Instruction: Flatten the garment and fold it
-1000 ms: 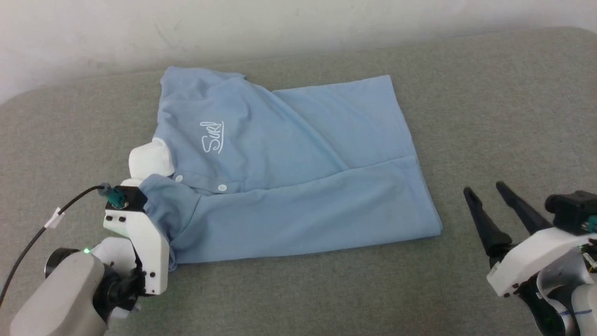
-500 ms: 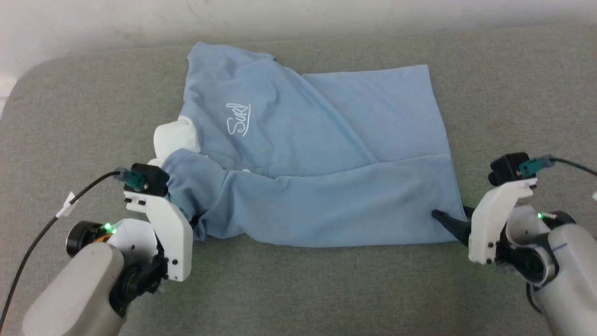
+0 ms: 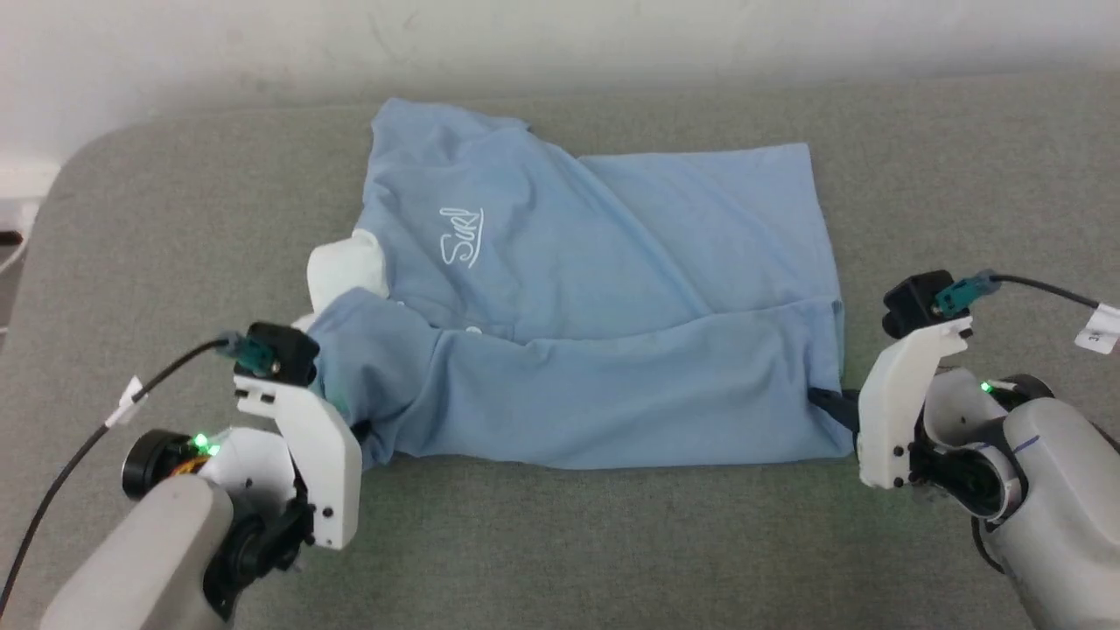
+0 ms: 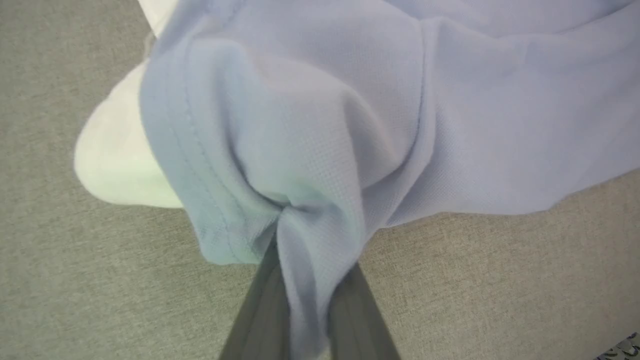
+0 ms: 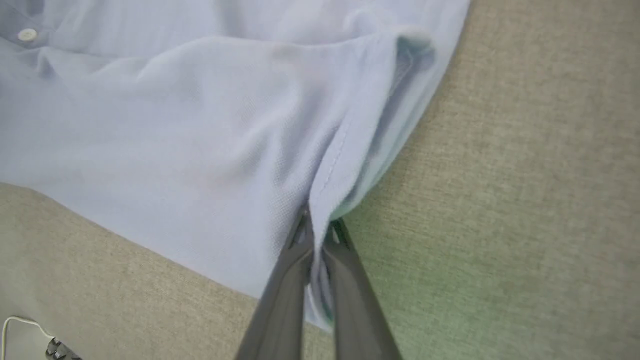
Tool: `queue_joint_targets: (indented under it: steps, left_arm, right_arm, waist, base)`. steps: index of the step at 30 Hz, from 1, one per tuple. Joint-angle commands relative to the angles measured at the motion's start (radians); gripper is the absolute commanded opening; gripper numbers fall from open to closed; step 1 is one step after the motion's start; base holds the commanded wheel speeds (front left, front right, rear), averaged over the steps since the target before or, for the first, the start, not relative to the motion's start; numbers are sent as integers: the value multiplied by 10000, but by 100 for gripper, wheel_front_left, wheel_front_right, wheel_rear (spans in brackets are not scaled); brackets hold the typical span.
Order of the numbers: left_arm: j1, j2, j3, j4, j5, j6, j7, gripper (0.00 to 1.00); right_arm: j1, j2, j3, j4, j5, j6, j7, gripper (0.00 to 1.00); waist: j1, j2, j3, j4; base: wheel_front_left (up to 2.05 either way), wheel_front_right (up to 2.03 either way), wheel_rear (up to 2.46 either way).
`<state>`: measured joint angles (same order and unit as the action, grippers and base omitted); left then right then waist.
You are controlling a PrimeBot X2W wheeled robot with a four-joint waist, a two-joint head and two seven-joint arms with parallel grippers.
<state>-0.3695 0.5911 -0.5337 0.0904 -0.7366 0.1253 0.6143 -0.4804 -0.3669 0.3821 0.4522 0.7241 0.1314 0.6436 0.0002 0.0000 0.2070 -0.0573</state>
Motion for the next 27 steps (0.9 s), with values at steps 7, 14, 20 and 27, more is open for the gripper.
queue_joint_targets:
  steps: [7,14,20,27]
  left_arm:
    - [1586,595,115,-820,-26,655,-149,0]
    - [3196,1241,317,-2132,-180,1421,-87,0]
    - [4126,1034,279,-2732,-351,1983,-232,0]
    - [3970,333,581,-1944,-452,2159,-1133,100]
  right_arm:
    - [745,-316,535,-941,-252,-7,-1131,0]
    - [2279,-639,254,-1694,-142,-7,-1149,0]
    - [3669,-403,-643,-2069,-347,-7,-1082,0]
    - [4308,479,-1355,-2010,-905,-7,-2228,100]
  waist:
    - [-2,0,-1526,-270]
    - [-2,0,-2161,-288]
    - [-2,0,-1883,-341]
    - [-2,0,-1470,-426]
  base:
    - [0,0,0]
    - [0,0,0]
    - [0,0,0]
    - [0,0,0]
